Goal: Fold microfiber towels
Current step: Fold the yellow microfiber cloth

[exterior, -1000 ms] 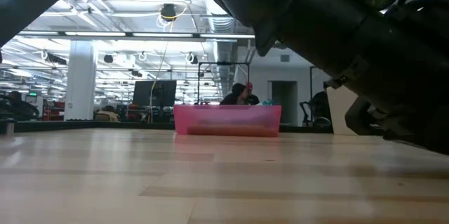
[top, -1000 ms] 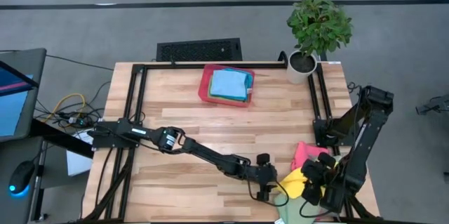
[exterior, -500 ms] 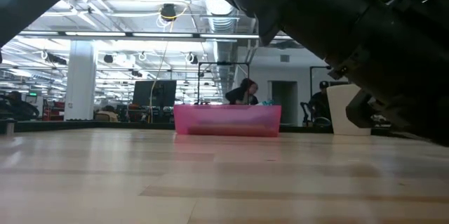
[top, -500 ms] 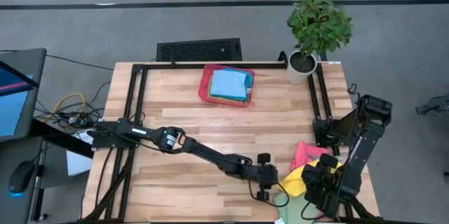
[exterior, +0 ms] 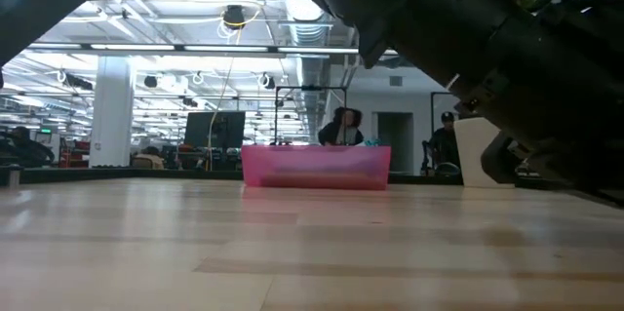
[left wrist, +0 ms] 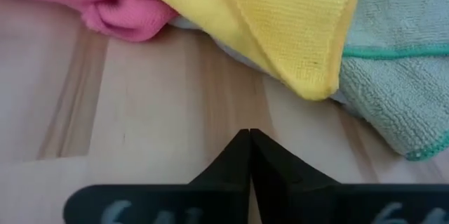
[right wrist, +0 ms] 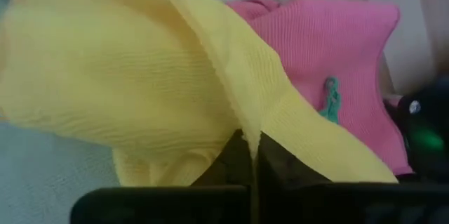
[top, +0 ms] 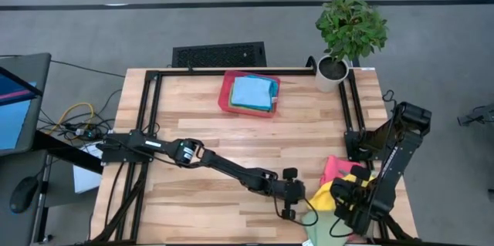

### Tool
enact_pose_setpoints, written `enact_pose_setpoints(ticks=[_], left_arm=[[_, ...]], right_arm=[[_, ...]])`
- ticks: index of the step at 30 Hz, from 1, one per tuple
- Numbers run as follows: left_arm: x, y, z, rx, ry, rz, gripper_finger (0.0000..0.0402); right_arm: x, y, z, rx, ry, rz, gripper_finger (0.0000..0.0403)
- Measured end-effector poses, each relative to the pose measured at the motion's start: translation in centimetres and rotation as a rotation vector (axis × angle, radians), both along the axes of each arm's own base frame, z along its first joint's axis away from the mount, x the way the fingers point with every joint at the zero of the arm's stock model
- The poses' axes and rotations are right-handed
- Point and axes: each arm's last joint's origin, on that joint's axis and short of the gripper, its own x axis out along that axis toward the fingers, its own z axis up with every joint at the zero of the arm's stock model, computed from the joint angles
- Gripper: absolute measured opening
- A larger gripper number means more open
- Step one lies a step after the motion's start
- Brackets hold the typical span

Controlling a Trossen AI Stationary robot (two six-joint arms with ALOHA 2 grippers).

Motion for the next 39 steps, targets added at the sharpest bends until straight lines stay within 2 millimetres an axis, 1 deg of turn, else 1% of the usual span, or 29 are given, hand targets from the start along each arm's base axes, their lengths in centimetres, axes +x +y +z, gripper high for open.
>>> enact_pose_setpoints(ticks=[3,5,8,10,12,16,19,21,25,27,30,34,38,39], left_arm=[[-0.6,0.2,1.2,-0.002,0.063,0.013,0.0],[-1.0,0.4,2.4,0.008,0.091,0.019,0.0],[-1.8,0.6,5.7,0.013,0.095,0.015,0.0],[-2.3,0.6,7.5,0.009,0.096,-0.013,0.0002],[-3.2,0.6,8.4,0.024,0.159,-0.027,0.0009],[-5.2,0.7,8.8,0.082,0.335,-0.039,0.0043],[-5.8,0.0,9.1,0.094,0.348,-0.05,0.0076],[-5.9,-0.6,9.0,0.099,0.337,-0.058,0.0101],[-5.4,-1.5,8.5,0.104,0.225,-0.038,0.0158],[-5.1,-1.5,8.0,0.113,0.18,0.002,0.0185],[-4.7,-1.2,7.4,0.084,0.13,0.041,0.0217],[-4.4,-0.4,6.1,0.039,0.099,0.1,0.0242],[-4.1,-0.2,6.2,0.023,0.078,0.113,0.0247],[-4.0,-0.2,5.9,0.028,0.077,0.119,0.0247]], right_arm=[[0.8,-0.1,0.4,-0.003,-0.023,0.006,0.0034],[1.4,-0.2,0.8,-0.007,-0.055,0.028,0.0036],[2.3,-0.1,1.5,-0.026,-0.13,0.068,0.002],[2.8,-0.1,2.0,-0.041,-0.176,0.089,0.0016],[3.0,-0.2,2.1,-0.055,-0.201,0.091,0.0017],[3.4,-0.6,1.9,-0.076,-0.215,0.078,0.0036],[3.8,-0.8,1.8,-0.09,-0.244,0.071,0.0039],[4.0,-0.9,1.8,-0.096,-0.254,0.069,0.0033],[4.2,-1.0,1.8,-0.107,-0.272,0.067,0.0023],[4.2,-1.0,1.8,-0.105,-0.274,0.066,0.0025],[4.2,-0.9,1.8,-0.099,-0.279,0.064,0.0035],[4.3,-0.9,1.8,-0.095,-0.284,0.063,0.0039],[4.4,-1.0,1.8,-0.098,-0.293,0.058,0.0029],[4.5,-1.0,1.8,-0.102,-0.3,0.059,0.0027]])
